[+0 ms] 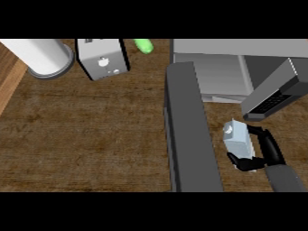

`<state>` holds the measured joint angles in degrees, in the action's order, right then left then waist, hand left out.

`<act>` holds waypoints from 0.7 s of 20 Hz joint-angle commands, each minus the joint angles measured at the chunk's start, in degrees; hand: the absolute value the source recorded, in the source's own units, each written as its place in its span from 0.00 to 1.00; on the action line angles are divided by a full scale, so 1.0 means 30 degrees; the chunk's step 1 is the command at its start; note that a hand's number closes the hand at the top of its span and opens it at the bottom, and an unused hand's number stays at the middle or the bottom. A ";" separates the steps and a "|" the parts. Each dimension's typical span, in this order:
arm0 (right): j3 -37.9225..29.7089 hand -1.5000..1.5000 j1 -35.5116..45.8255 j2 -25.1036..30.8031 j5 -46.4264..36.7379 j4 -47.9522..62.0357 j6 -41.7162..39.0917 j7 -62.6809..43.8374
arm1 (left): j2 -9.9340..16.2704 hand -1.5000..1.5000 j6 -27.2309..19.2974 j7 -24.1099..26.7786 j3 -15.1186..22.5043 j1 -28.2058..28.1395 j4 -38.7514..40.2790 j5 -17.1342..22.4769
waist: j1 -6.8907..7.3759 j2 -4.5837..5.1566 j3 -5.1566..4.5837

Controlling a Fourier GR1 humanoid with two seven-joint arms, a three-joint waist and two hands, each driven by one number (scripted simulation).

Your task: Pick up the milk, place it into the microwave and close the microwave

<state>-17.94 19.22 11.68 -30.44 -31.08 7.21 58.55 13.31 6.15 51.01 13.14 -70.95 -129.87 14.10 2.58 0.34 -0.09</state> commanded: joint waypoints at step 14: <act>0.1427 1.00 0.4070 -0.1528 0.0500 0.0348 -0.1963 0.0976 | -0.0398 0.00 0.0217 0.0099 -0.0754 0.0836 0.1474 0.0638 | -0.0669 -0.0182 0.0029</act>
<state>-15.33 29.72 8.55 -28.82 -26.71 2.71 59.74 12.74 7.05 51.10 10.94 -68.87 -126.40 16.36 1.22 0.10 0.07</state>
